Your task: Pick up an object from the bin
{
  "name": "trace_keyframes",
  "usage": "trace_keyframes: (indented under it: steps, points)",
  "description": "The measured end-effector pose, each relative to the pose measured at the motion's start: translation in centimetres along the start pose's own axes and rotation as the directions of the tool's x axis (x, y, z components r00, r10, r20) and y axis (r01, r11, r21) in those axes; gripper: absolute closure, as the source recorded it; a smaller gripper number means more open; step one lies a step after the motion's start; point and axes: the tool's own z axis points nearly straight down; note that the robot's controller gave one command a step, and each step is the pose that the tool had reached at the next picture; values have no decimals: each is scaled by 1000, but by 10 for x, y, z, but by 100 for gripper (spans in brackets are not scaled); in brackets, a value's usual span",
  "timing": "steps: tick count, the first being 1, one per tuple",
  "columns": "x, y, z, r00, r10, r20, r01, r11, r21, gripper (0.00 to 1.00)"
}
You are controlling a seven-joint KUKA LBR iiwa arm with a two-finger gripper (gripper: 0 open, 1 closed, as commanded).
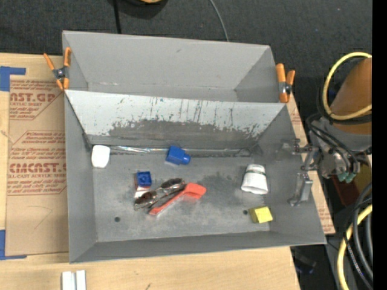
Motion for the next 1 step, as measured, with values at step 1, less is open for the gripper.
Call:
trace_keyframes:
  steps: [1]
  points:
    - [-2, 1, -5, 1000, -2, 8, 2, 1000, 2, 0]
